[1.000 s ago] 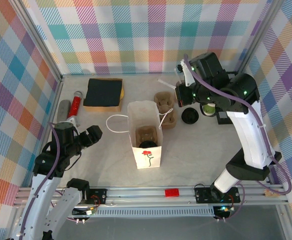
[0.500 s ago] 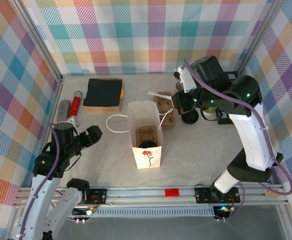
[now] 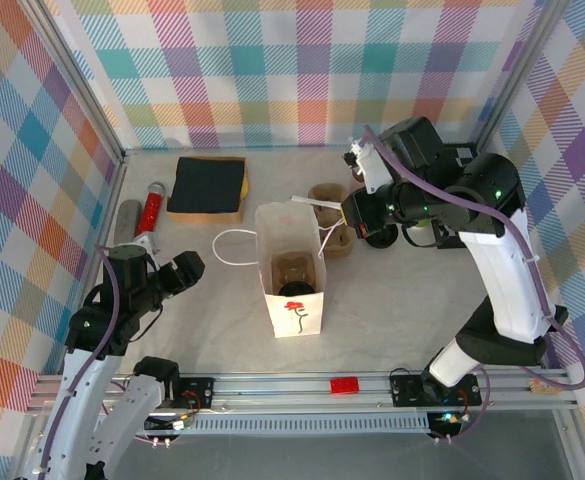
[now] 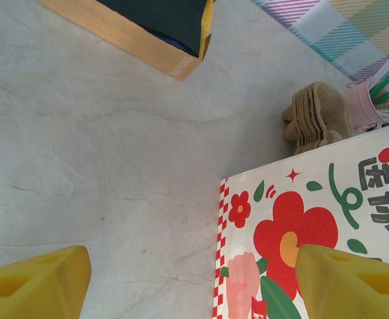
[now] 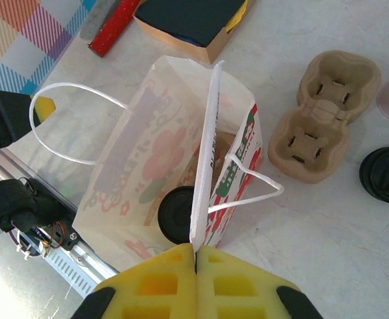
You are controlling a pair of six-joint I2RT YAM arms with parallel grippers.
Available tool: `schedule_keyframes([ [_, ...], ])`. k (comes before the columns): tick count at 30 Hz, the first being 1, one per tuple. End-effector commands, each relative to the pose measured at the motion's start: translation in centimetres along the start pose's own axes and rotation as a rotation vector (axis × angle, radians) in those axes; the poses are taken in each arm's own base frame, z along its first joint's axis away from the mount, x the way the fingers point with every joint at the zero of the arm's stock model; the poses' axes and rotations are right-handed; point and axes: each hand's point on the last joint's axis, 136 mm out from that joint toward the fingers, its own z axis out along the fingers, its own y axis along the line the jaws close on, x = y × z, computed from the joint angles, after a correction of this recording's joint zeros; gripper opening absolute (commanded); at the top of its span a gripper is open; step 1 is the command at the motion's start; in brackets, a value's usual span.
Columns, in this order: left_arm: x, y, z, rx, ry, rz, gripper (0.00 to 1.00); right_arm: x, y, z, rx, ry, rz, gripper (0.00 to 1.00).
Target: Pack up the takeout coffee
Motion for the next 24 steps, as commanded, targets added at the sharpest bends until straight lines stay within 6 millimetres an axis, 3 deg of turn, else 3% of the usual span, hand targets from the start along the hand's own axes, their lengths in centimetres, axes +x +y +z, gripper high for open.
schedule_keyframes([
  [1,-1.0,-0.4,-0.9,0.009,-0.034,0.003,0.80,1.0,0.7,-1.3,-0.036,0.010,0.001,0.00],
  [9,-1.1,-0.4,-1.0,0.009,-0.036,0.005,0.80,1.6,1.5,-1.0,-0.074,0.038,-0.009,0.00],
  [18,-1.2,-0.6,-0.7,0.017,-0.039,-0.002,0.80,3.3,0.3,1.2,0.026,0.135,-0.008,0.00],
  [24,-1.0,-0.5,-0.5,0.019,-0.031,-0.001,0.80,3.4,0.7,2.4,0.025,0.175,0.000,0.00],
])
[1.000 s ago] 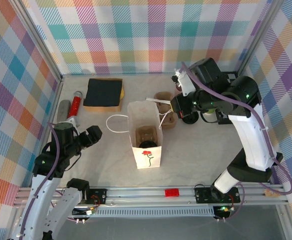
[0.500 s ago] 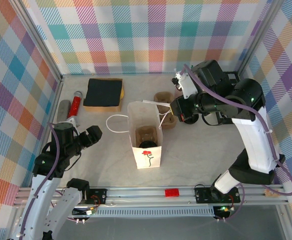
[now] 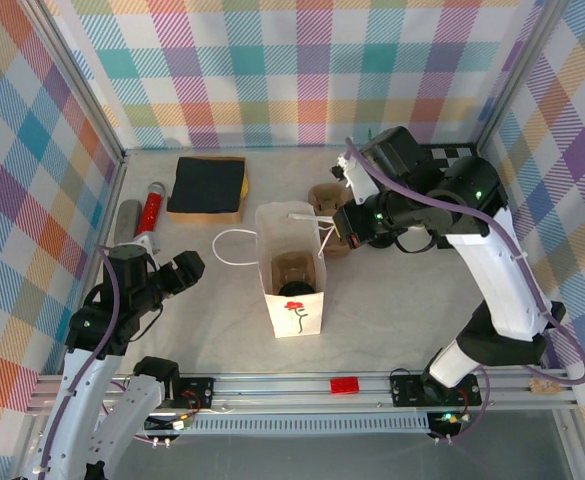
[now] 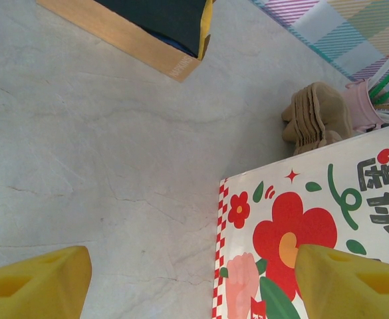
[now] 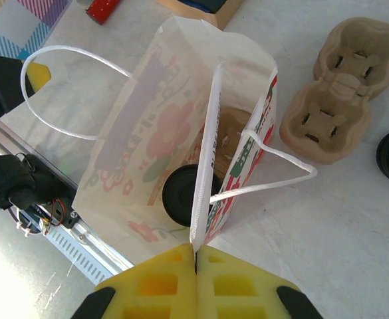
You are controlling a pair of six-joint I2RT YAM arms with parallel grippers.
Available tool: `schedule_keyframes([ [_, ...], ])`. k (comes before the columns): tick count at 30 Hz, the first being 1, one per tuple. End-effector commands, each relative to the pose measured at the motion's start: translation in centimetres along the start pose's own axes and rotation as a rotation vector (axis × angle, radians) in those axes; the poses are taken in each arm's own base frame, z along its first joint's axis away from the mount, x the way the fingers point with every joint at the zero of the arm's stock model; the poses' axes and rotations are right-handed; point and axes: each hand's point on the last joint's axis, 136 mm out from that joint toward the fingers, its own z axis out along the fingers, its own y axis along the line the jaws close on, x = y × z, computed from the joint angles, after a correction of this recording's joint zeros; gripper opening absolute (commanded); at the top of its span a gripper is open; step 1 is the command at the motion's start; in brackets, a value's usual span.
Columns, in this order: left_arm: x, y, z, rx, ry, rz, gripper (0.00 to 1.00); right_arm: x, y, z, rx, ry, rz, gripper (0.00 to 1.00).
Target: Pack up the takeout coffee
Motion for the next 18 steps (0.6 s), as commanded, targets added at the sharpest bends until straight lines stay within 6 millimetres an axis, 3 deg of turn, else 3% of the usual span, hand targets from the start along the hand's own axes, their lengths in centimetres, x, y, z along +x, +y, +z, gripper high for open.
schedule_keyframes([
  [1,-0.9,-0.5,-0.6,0.018,-0.033,0.001,0.80,1.7,-0.1,1.0,0.028,0.097,0.013,0.00],
  [18,-0.5,-0.1,-0.6,0.012,-0.033,0.007,0.80,1.3,1.0,5.3,0.060,0.198,0.005,0.00],
])
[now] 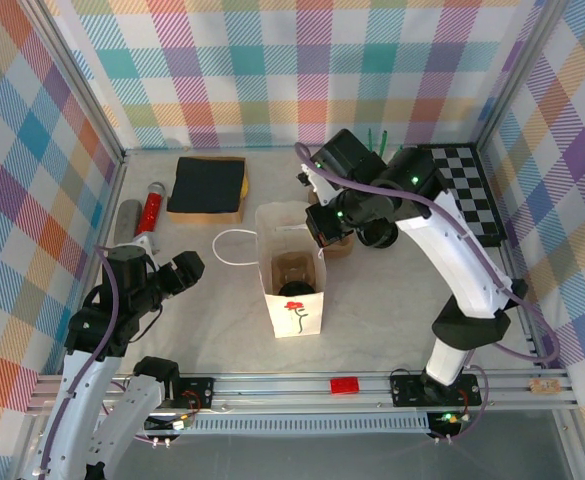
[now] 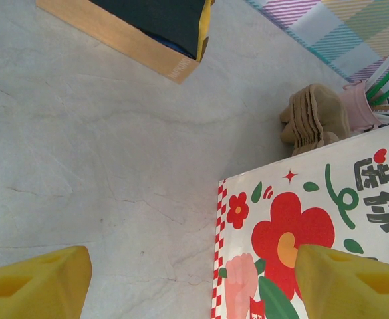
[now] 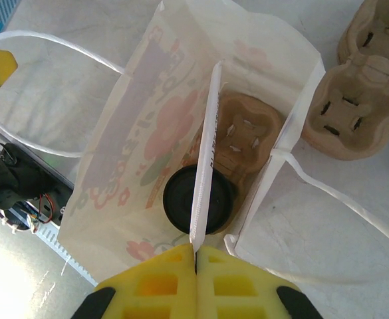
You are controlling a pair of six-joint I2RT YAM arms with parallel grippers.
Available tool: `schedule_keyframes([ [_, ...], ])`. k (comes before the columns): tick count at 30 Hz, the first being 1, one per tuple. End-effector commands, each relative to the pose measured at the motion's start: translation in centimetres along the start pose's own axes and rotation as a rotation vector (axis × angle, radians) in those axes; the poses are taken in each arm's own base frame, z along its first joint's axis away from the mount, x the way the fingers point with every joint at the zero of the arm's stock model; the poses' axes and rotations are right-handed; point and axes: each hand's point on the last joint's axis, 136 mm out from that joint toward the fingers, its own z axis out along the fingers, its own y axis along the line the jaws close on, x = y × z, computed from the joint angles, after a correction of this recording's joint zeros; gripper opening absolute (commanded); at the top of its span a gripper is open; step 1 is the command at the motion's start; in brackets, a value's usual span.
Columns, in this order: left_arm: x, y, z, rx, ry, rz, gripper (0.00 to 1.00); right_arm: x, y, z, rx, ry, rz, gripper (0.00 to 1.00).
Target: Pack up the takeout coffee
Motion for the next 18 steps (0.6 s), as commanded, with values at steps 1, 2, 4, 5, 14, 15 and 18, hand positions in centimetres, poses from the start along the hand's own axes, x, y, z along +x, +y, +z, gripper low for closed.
schedule_keyframes([
  [1,-0.4,0.0,-0.4,0.007,-0.025,0.006,0.80,1.8,-0.4,0.1,0.037,0.081,0.011,0.00],
  [2,-0.4,0.0,-0.4,0.007,-0.024,0.006,0.80,1.7,-0.4,0.3,0.041,0.086,0.010,0.00],
  [4,-0.4,0.1,-0.4,0.006,-0.026,0.007,0.80,1.6,-0.5,0.8,0.056,0.098,0.012,0.00],
  [5,-0.4,0.1,-0.4,0.005,-0.026,0.009,0.80,1.6,-0.5,1.0,0.059,0.102,0.012,0.00],
  [14,-0.2,0.2,-0.4,0.008,-0.029,0.009,0.80,1.5,-0.1,3.2,0.087,0.144,0.006,0.00],
  [15,-0.2,0.2,-0.4,0.007,-0.028,0.009,0.80,1.5,-0.1,3.3,0.091,0.151,0.007,0.00],
  [18,-0.1,0.3,-0.5,0.007,-0.028,0.009,0.80,1.7,-0.1,4.1,0.105,0.174,0.002,0.00],
])
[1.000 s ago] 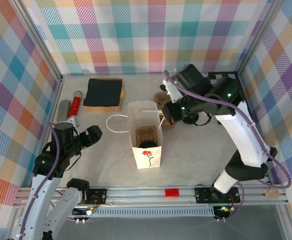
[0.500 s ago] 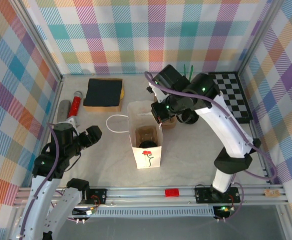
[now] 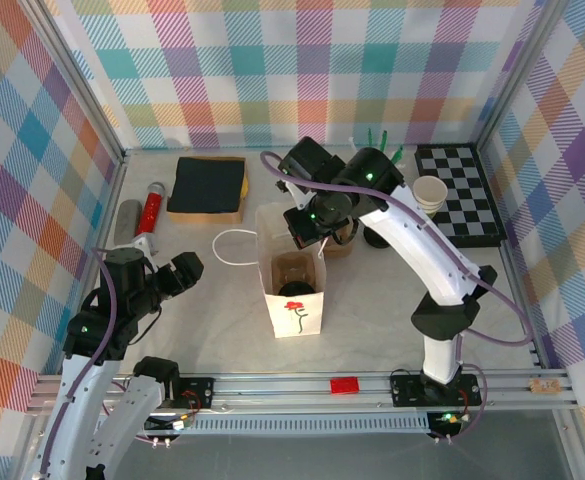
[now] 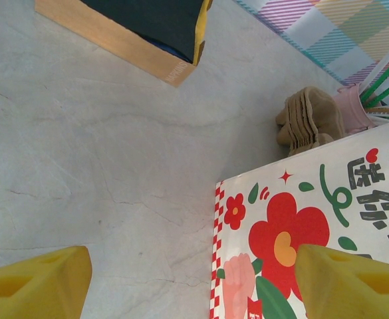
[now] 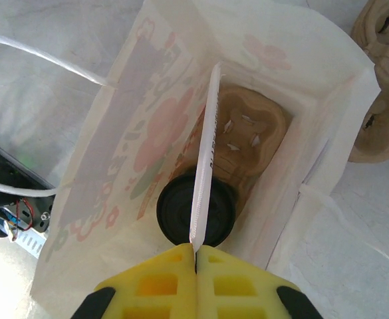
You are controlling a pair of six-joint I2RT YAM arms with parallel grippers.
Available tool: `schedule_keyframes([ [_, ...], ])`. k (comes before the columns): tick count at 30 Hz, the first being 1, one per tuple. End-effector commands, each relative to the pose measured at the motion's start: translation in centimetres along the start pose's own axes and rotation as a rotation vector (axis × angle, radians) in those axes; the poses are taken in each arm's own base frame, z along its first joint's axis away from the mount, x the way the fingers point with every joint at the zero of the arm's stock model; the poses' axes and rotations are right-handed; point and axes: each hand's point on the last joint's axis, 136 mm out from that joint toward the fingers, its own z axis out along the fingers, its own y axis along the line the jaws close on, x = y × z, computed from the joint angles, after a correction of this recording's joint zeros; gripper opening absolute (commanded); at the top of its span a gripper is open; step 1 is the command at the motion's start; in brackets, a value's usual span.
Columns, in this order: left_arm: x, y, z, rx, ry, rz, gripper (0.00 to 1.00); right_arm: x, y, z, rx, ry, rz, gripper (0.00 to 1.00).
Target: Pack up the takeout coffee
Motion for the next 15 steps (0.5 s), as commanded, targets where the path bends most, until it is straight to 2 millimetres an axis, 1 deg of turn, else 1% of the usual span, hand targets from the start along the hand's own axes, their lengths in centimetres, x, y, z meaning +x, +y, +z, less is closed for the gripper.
schedule_keyframes([
  [1,0.0,0.4,0.0,-0.004,-0.014,0.007,0.80,2.3,-0.8,0.0,0.053,0.100,0.006,0.00],
  [15,0.2,0.4,-0.1,0.001,-0.013,0.005,0.80,2.0,-1.4,2.3,0.125,0.156,-0.025,0.00],
])
